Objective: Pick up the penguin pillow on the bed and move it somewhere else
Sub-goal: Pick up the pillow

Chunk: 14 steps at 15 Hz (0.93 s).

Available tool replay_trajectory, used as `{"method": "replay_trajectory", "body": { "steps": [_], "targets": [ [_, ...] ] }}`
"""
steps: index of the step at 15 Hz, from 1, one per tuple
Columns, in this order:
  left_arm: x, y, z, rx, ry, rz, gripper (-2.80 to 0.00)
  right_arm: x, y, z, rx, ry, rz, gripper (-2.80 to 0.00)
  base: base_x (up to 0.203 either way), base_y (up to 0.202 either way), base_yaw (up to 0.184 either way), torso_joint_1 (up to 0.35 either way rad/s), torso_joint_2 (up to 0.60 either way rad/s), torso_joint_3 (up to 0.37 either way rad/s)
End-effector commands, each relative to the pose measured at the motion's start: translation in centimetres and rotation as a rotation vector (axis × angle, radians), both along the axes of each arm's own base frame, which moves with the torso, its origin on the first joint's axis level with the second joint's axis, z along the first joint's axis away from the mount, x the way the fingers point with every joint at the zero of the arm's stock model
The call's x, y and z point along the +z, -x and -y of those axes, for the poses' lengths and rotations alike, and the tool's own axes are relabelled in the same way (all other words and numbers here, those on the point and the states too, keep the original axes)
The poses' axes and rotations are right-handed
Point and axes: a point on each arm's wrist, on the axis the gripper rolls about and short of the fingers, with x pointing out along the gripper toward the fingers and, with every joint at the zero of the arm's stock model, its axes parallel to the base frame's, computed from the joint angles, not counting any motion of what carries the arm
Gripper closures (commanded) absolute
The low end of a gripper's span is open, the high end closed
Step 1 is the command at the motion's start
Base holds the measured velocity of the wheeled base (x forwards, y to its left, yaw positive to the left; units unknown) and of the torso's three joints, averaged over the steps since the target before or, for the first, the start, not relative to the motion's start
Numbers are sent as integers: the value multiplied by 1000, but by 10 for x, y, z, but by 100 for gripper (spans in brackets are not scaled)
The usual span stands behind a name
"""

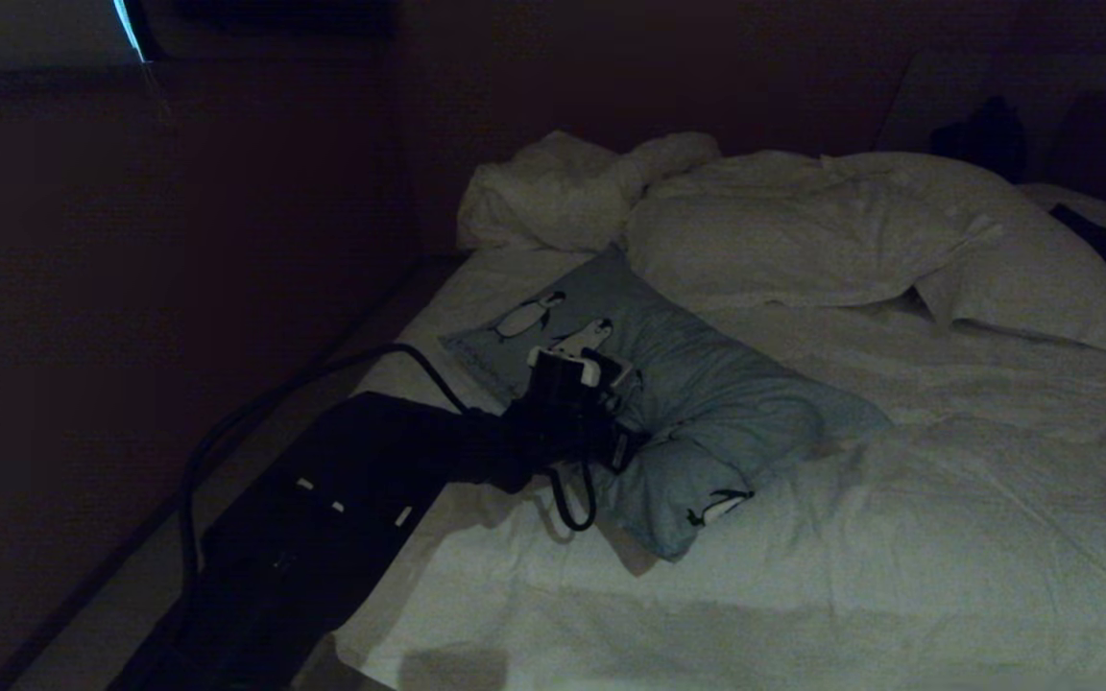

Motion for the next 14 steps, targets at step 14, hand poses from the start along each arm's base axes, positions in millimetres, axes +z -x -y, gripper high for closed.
{"method": "replay_trajectory", "body": {
  "steps": [14],
  "targets": [
    [88, 18, -10, 9, 104, 87, 0, 0, 0, 0, 0, 0, -1, 0, 0, 0, 0, 0, 0, 0]
  ]
}}
